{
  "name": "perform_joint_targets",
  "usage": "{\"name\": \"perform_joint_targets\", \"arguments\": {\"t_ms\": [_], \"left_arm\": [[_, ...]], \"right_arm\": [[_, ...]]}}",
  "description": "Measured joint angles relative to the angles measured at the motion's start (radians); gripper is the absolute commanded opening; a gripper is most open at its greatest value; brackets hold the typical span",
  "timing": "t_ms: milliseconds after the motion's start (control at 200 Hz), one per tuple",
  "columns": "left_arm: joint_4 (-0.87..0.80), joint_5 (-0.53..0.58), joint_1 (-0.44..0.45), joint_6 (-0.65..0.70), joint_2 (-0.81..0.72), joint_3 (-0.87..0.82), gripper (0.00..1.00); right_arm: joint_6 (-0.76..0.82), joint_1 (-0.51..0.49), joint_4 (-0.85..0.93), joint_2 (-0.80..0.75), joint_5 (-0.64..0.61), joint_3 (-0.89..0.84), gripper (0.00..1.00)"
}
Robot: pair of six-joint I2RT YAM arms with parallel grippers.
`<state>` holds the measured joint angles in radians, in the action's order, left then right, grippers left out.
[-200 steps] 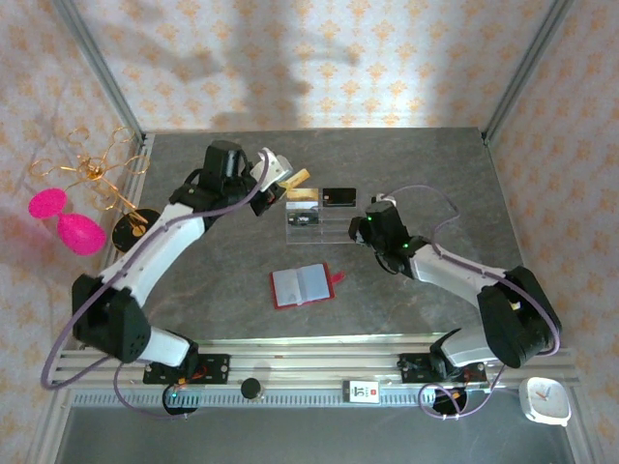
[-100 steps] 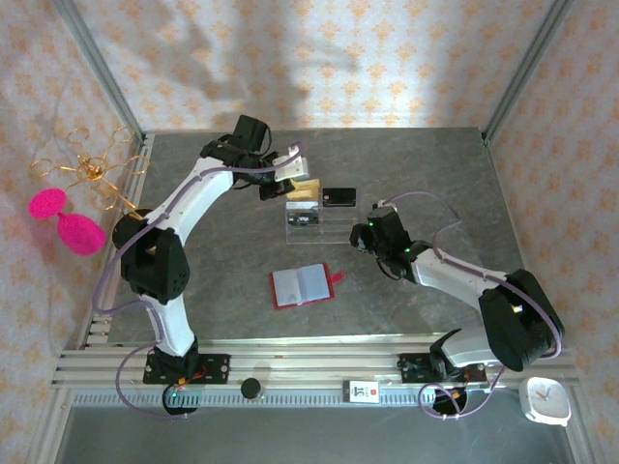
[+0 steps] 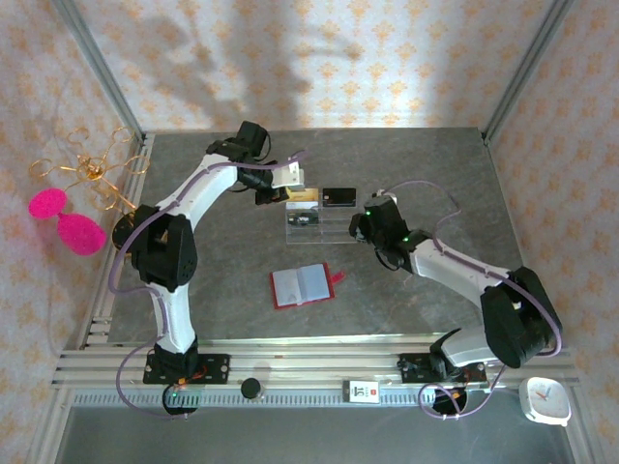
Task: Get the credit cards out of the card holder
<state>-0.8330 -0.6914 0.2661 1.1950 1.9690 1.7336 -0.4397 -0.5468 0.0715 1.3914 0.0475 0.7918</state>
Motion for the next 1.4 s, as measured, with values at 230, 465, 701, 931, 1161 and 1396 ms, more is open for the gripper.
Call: {"name": "perform_joint_targets", "arguments": {"t_ms": [230,465,701,931,1161,1396], "left_arm": [[0.014,-0.005,0.0,0.007,0.014,0.005,0.0],[0.043,-0.008,0.0,0.005,0.019,0.035,0.0],[0.06,-0.008,0.0,-0.001,0.037,0.048,0.0],[0.068,-0.011,0.0,-0.019,0.061,0.048,0.0],[0.086,-0.008,0.0,-0.042,0.063,0.048,0.0],[0.1,-0.008,0.0,-0.053,0.063,0.048,0.0]], "right_arm": [[0.005,0.0,0.017,0.028,-0.003,0.013,0.4],[0.007,0.0,0.019,0.051,-0.003,0.015,0.4],[0.007,0.0,0.019,0.057,-0.003,0.022,0.4],[0.007,0.0,0.019,0.057,-0.003,0.022,0.4],[0.007,0.0,0.019,0.057,-0.003,0.022,0.4],[0.007,0.0,0.019,0.057,-0.002,0.022,0.4]]}}
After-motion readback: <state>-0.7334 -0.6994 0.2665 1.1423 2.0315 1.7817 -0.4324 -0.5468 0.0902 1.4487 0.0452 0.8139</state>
